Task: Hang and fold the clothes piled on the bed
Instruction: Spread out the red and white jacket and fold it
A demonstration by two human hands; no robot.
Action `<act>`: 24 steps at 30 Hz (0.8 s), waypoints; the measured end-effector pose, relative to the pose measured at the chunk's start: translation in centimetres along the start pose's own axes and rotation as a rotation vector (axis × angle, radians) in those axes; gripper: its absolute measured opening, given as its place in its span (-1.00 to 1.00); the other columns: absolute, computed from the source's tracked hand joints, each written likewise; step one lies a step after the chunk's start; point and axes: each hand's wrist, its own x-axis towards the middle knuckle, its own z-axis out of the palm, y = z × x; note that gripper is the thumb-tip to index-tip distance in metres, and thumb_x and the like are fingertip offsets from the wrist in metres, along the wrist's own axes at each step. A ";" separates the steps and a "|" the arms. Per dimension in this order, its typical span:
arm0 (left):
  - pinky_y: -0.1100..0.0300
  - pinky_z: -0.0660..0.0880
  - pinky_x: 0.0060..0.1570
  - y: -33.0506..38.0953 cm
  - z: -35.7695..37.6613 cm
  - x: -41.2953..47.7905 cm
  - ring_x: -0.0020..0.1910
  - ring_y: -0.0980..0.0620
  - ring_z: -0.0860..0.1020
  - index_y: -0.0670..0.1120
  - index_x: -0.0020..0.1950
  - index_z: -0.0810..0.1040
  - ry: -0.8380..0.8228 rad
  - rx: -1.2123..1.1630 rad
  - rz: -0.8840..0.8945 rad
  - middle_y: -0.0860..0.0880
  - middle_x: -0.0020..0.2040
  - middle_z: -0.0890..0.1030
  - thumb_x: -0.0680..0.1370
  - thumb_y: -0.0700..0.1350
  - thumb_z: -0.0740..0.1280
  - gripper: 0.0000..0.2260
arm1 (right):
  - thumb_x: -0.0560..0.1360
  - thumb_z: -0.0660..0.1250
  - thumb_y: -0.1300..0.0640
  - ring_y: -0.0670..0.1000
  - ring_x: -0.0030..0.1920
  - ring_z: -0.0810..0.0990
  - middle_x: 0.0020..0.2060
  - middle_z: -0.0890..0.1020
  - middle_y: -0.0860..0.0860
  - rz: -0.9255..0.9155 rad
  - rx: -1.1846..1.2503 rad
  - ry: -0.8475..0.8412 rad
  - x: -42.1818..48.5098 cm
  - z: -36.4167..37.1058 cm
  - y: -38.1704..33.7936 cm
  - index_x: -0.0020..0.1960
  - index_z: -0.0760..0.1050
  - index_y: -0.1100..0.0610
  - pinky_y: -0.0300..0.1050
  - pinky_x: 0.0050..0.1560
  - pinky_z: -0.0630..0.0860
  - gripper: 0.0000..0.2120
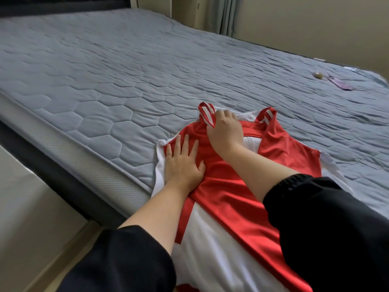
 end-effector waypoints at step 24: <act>-0.09 -0.18 0.45 -0.1 0.7 0.2 0.54 -0.07 -0.01 0.08 0.55 0.14 0.032 -0.048 -0.011 -0.07 0.56 0.11 0.51 0.14 0.12 -0.41 | 0.48 0.15 0.29 0.18 0.31 0.39 0.27 0.49 0.13 -0.337 -0.168 0.035 1.9 2.3 3.1 0.24 0.47 0.19 0.11 0.29 0.27 -0.65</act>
